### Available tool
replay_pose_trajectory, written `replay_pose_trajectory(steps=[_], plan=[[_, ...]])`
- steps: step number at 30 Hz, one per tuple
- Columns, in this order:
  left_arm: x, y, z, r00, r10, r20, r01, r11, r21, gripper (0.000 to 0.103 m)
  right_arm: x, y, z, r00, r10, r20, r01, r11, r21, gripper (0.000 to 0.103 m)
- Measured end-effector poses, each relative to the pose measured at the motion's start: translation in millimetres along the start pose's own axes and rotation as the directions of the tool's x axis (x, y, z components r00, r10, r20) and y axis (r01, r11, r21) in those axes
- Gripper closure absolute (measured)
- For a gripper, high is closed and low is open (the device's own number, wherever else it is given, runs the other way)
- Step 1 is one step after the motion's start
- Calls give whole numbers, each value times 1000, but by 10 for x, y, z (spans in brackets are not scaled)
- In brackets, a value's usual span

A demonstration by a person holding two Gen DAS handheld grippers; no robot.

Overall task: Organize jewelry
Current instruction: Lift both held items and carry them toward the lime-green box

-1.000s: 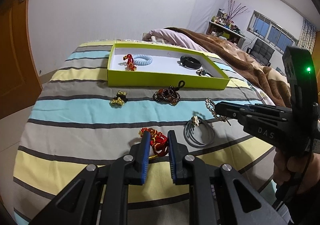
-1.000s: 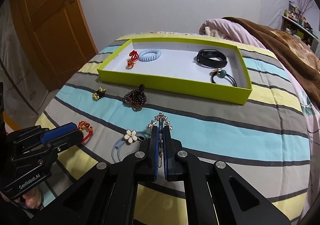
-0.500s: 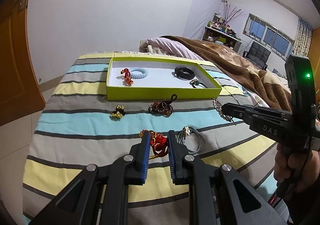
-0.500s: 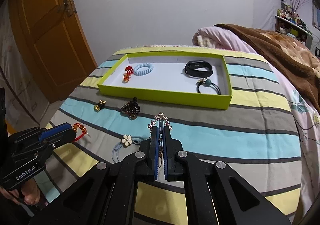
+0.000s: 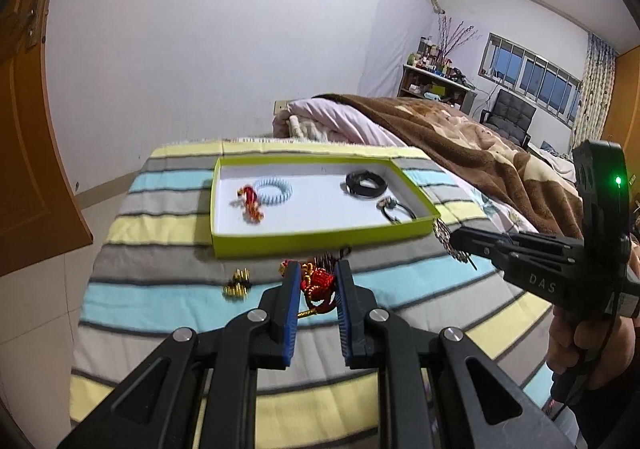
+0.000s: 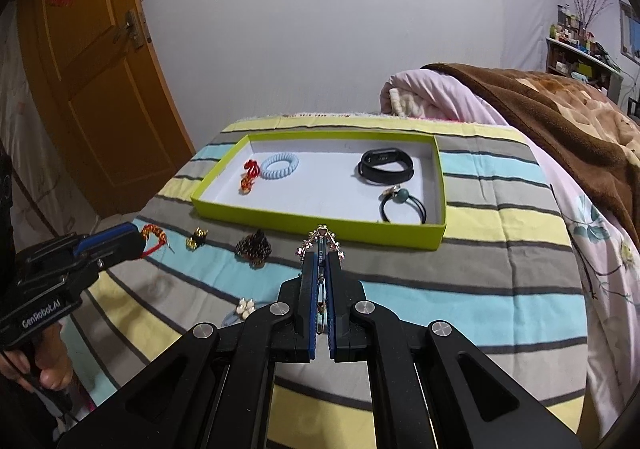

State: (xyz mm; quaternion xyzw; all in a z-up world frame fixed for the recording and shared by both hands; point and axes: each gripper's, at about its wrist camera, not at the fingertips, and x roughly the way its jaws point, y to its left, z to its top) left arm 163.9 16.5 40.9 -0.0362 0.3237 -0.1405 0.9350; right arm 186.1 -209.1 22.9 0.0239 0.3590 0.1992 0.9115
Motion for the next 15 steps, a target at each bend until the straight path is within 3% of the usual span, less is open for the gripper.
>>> replay_pose_trajectory(steps=[15], plan=[[543,196,489,999,-34,2,34,999,-14,85,303,-172,412,1000,-19,23,19,1000,-15,100]])
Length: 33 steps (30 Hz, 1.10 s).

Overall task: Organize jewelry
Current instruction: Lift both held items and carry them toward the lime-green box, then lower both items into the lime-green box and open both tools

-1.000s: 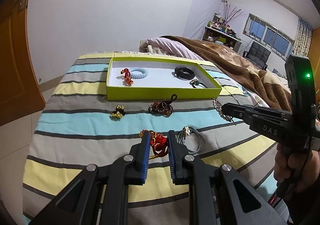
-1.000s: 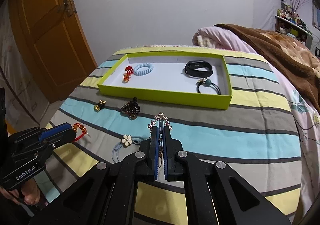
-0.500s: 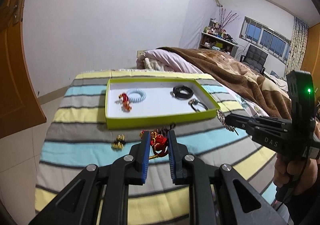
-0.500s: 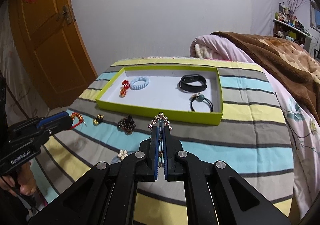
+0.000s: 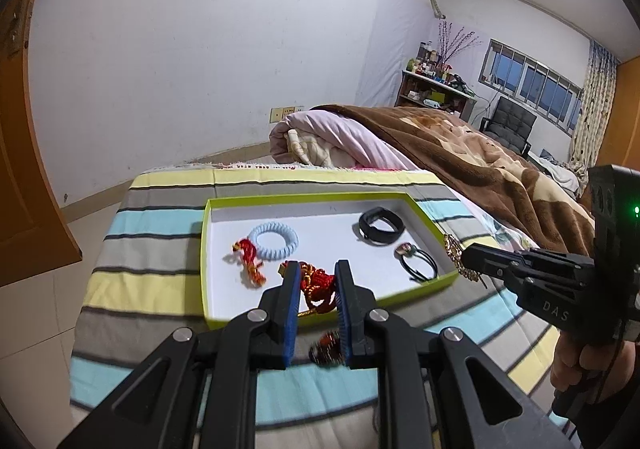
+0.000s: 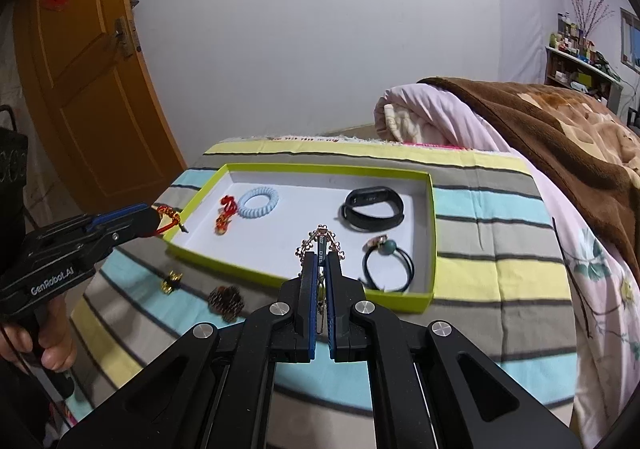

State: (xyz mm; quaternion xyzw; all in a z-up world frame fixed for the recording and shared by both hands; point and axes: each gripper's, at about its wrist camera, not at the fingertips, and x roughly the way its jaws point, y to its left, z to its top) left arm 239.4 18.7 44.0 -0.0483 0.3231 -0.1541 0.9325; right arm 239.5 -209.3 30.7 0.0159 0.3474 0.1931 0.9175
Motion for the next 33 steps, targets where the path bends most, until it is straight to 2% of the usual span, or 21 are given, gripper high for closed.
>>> replay_pose_trajectory(steps=[6,16,24,31,33], plan=[[271,114,81,1000,7,-27,-7,1000,-9,85,267,-94,100,1000,-12,-27,12,1000,3,100],[712,214,-27,993,36,-109,-36,999,-2,85,707,-185,95,995,-12,-101,14,1000,19,100],[870,255,-99,988,56,-145,-55,998,8,85,930,-254,36,989,-22,-148,28,999,36,99],[928,250,-117,983,74,-167,-72,997,22,83,971,-284,73,988,-11,-151,19,998,53,99],[924,268,-125,981,84,-172,-82,996,20,82,969,-289,70,989,-8,-148,16,998,56,96]])
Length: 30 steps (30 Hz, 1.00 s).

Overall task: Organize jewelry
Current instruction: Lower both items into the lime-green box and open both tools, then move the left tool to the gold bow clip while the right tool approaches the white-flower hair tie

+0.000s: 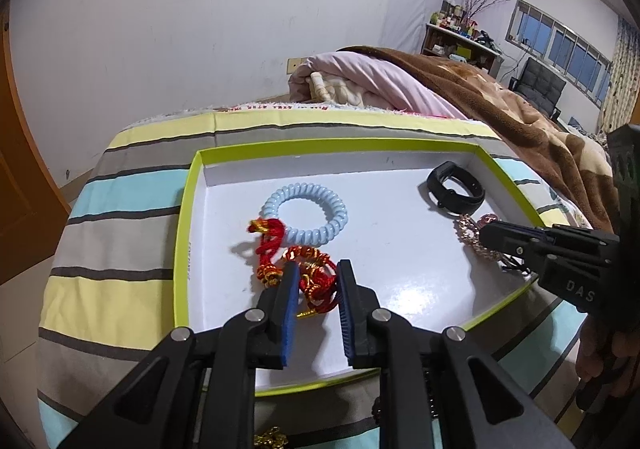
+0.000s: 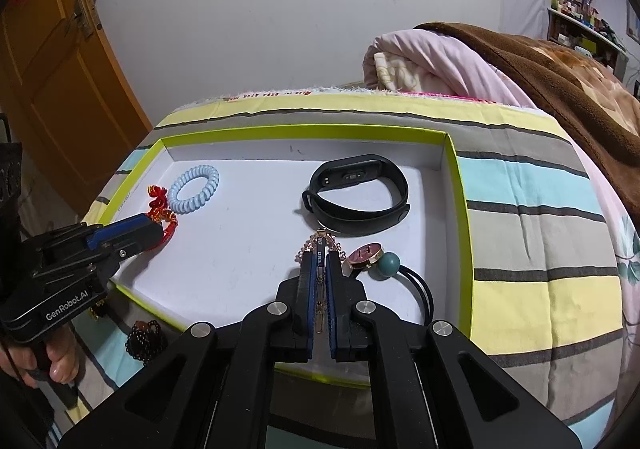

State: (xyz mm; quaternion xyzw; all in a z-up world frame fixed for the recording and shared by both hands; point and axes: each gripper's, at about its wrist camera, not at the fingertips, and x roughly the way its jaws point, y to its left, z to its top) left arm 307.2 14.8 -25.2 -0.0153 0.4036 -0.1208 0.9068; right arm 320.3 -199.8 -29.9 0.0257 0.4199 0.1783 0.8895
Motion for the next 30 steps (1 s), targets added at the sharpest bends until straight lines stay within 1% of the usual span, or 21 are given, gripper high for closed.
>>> replay_pose_trajectory(steps=[1,3,6,7,13,18,26,30], plan=[[-2,11,-4,1000,1,-2,-1,1000,-4,82,-4,-4,-4,1000,4,2,-4,1000,3,92],[-21,11,-17,1000,3,-2,-3,1000,-6,81,-23,-12,-22,1000,7,7,-7,1000,11,87],[-72,-5,-32,1000,16,4,-16,1000,-6,73,-54,-11,-47,1000,6,12,-7,1000,14,81],[-97,-3,-42,1000,14,6,-14,1000,-9,72,-74,-12,-56,1000,8,15,-8,1000,17,79],[-295,-33,-96,999,28,26,-27,1000,-14,72,-237,29,-110,999,8,40,-8,1000,7,79],[-588,-100,-191,998,35,57,-35,999,-11,72,-500,101,-212,997,12,78,-12,1000,-6,79],[-1087,-194,-519,992,56,114,-53,998,-30,72,-1012,264,-571,991,22,135,-17,999,-41,78],[-1293,-239,-711,989,62,134,-58,998,-34,72,-1246,319,-811,988,25,155,-21,999,-28,78]])
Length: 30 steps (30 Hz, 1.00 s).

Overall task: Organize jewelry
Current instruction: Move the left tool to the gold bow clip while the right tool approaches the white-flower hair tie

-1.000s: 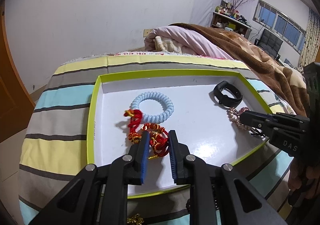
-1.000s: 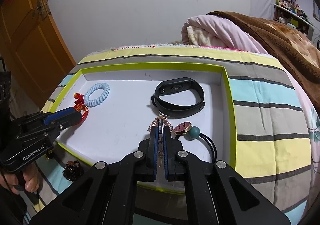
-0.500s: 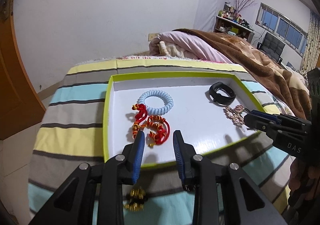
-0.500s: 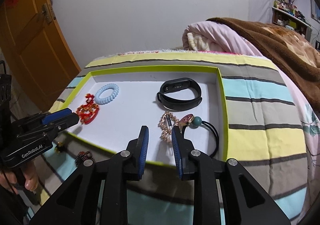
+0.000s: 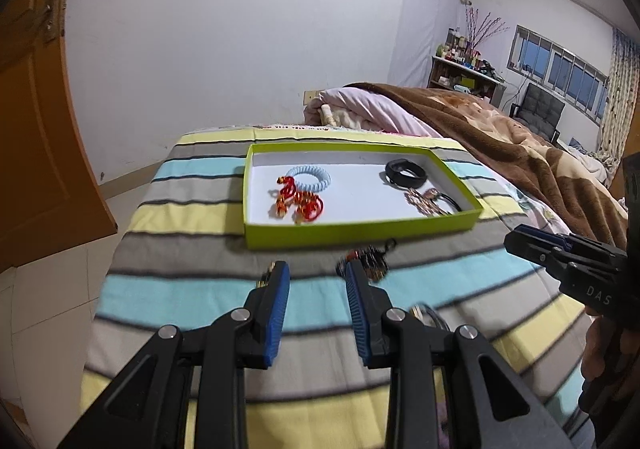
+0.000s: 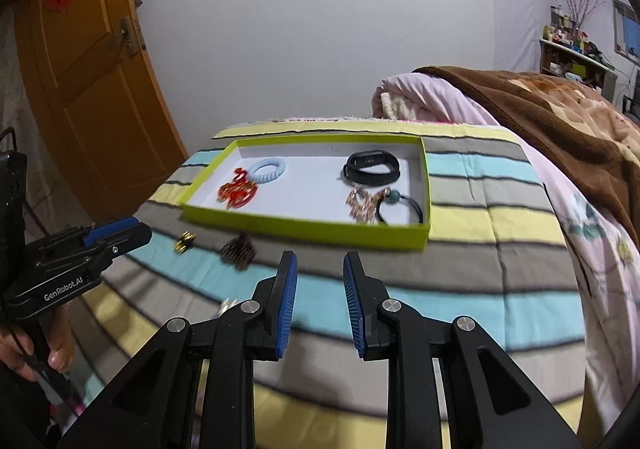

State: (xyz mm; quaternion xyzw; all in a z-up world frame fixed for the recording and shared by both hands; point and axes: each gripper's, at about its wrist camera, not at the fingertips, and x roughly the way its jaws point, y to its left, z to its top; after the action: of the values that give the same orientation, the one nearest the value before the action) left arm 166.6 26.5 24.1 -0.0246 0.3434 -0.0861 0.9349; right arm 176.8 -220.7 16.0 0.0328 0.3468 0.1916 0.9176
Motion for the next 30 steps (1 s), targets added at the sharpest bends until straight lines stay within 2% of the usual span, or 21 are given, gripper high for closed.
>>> replay_pose_trajectory(steps=[9,16,23,30], plan=[[-463,-150,-369,999,19,48,-20,1000,12,72,-474,138,-448,999,16,33,-17,1000,22,78],[-681,-193,-546,997,24,68,-25,1000,8,72,-684,217,-694,999,32,34,-33,999,18,78],[-746,-155,-696,998,26,56,-25,999,-20,72,-695,217,-844,999,41,7,-41,999,27,78],[-726,-143,-723,998,32,52,-31,999,-21,72,-654,257,-839,999,45,4,-45,999,15,78]])
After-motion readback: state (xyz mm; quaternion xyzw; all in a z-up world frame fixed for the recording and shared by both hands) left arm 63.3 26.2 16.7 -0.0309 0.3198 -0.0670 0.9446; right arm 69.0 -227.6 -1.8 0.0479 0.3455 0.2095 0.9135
